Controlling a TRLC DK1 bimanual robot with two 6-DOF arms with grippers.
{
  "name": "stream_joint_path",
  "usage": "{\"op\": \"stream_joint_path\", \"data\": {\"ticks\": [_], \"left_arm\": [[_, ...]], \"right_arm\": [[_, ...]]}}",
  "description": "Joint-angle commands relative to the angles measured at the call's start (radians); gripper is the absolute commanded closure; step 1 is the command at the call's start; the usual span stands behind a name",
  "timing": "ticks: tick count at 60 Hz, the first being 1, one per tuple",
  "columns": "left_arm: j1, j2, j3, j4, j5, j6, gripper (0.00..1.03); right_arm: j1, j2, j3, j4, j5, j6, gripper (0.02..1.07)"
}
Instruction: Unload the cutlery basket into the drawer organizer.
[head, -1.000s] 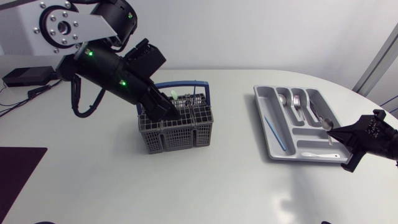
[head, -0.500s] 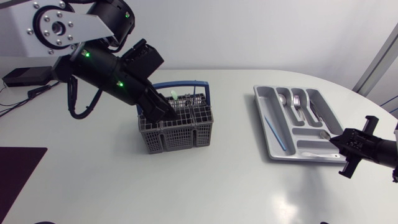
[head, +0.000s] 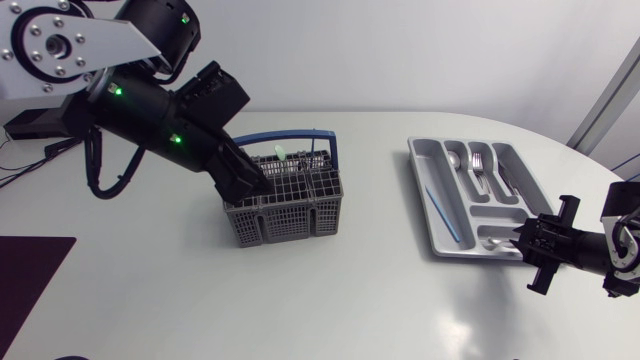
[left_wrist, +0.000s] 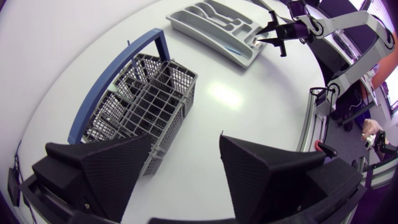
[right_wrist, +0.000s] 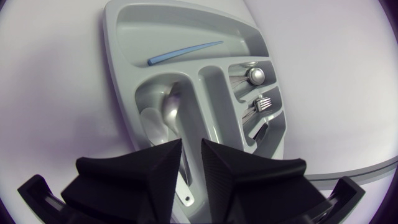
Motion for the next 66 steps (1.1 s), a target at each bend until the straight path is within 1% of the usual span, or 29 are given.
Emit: {"op": "stream_joint_path", "data": {"ticks": [1,4,7,12,18,21,28,33,40,47,51,55,66], "left_arm": [[0.02,-0.032,-0.034,-0.019,-0.014,-0.025,0.09],[0.03,-0.041,-0.035,-0.03,-0.017,-0.023,0.09],[0.043,-0.049,-0.035,-0.042,-0.021,-0.022,0.09],[0.07,-0.066,-0.042,-0.061,-0.034,-0.017,0.09],[0.118,-0.089,-0.059,-0.067,-0.048,-0.017,0.09],[0.148,-0.099,-0.074,-0.067,-0.051,-0.013,0.09],[0.187,-0.119,-0.123,-0.062,-0.07,-0.011,0.09],[0.219,-0.13,-0.166,-0.036,-0.077,-0.011,0.09],[0.265,-0.136,-0.223,0.028,-0.083,-0.01,0.09],[0.293,-0.112,-0.279,0.137,-0.114,-0.01,0.09],[0.305,-0.079,-0.287,0.162,-0.116,-0.005,0.09],[0.309,-0.041,-0.289,0.188,-0.116,-0.005,0.09],[0.323,0.057,-0.281,0.274,-0.126,-0.008,0.08]], "right_arm": [[-0.002,-0.028,-0.008,0.009,0.005,-0.002,0.46],[-0.003,-0.049,-0.005,0.009,0.002,0.01,0.37],[-0.003,-0.083,0.008,-0.003,-0.006,0.04,0.32],[-0.002,-0.147,0.037,-0.069,-0.027,0.085,0.28],[0.024,-0.224,0.1,-0.189,-0.067,0.203,0.22],[0.059,-0.247,0.132,-0.252,-0.073,0.263,0.21],[0.167,-0.265,0.181,-0.324,-0.075,0.418,0.18],[0.259,-0.265,0.201,-0.33,-0.064,0.531,0.18],[0.406,-0.242,0.244,-0.329,-0.032,0.705,0.18],[0.524,-0.164,0.316,-0.318,-0.011,0.863,0.18],[0.583,-0.106,0.356,-0.286,0.012,0.941,0.18],[0.626,-0.034,0.408,-0.264,0.037,0.999,0.18],[0.685,0.167,0.542,-0.238,0.035,1.13,0.18]]}}
